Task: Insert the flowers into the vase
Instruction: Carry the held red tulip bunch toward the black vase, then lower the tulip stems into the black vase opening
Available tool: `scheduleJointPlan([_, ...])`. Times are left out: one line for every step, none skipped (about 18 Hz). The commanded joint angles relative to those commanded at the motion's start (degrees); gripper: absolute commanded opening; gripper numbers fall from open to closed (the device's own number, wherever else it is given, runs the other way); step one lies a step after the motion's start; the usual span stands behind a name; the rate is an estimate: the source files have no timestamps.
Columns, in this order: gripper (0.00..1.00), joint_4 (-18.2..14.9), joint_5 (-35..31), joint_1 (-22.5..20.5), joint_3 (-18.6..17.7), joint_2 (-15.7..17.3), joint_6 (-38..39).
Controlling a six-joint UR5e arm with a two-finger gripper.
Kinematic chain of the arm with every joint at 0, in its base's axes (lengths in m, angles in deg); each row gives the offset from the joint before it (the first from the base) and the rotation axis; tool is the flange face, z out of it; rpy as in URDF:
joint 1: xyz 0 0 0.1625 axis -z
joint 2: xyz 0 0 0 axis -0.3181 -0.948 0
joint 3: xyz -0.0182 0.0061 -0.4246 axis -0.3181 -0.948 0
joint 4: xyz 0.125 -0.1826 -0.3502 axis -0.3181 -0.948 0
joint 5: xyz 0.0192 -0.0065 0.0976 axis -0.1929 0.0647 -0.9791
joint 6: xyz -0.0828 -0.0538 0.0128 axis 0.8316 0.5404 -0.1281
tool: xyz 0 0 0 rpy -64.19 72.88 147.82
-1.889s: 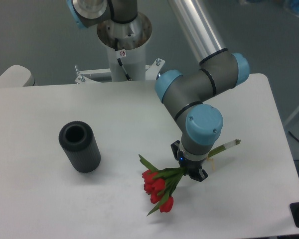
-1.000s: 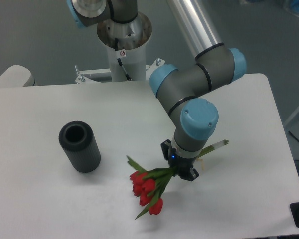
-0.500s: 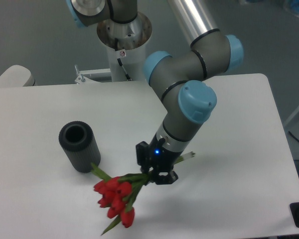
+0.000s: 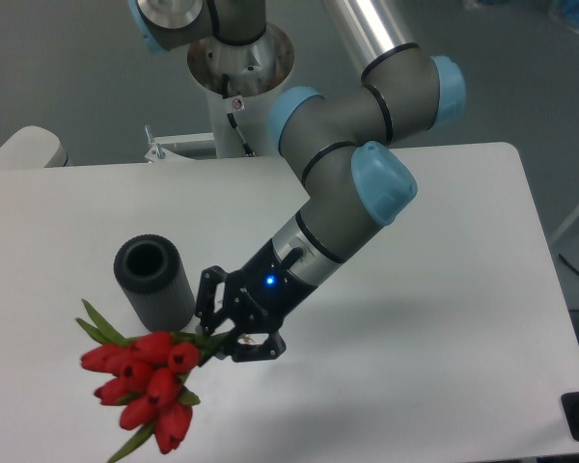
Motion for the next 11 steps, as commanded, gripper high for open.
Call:
scheduleJointPlan([0.03, 0.00, 2.19, 0.00, -0.09, 0.44, 0.17])
scheduleJointPlan([0.03, 0.00, 4.73, 0.00, -0.35, 0.79, 0.78])
scheduleJointPlan([0.03, 0.00, 7.11, -0.09, -0.61, 1.23, 1.84])
scheduleJointPlan([0.03, 0.09, 8.78, -0.35, -0.70, 1.50, 2.63])
scheduleJointPlan([0.03, 0.09, 10.11, -0.53, -1.23, 2.19, 2.98])
scheduleJointPlan([0.03, 0.09, 11.25, -0.61, -2.27, 3.07, 3.08])
scheduleJointPlan([0.03, 0.26, 12.57, -0.70, -3.42, 3.78, 2.99])
scheduleJointPlan([0.04, 0.26, 13.62, -0.79, -4.73, 4.39, 2.90])
scheduleJointPlan([0.04, 0.35, 14.59, -0.79, -6.14, 5.36, 2.38])
scheduleJointPlan([0.04, 0.44, 15.65, -0.79, -7.02, 6.24, 2.37])
scheduleJointPlan([0.04, 0.70, 16.70, -0.79, -7.73, 6.85, 2.46])
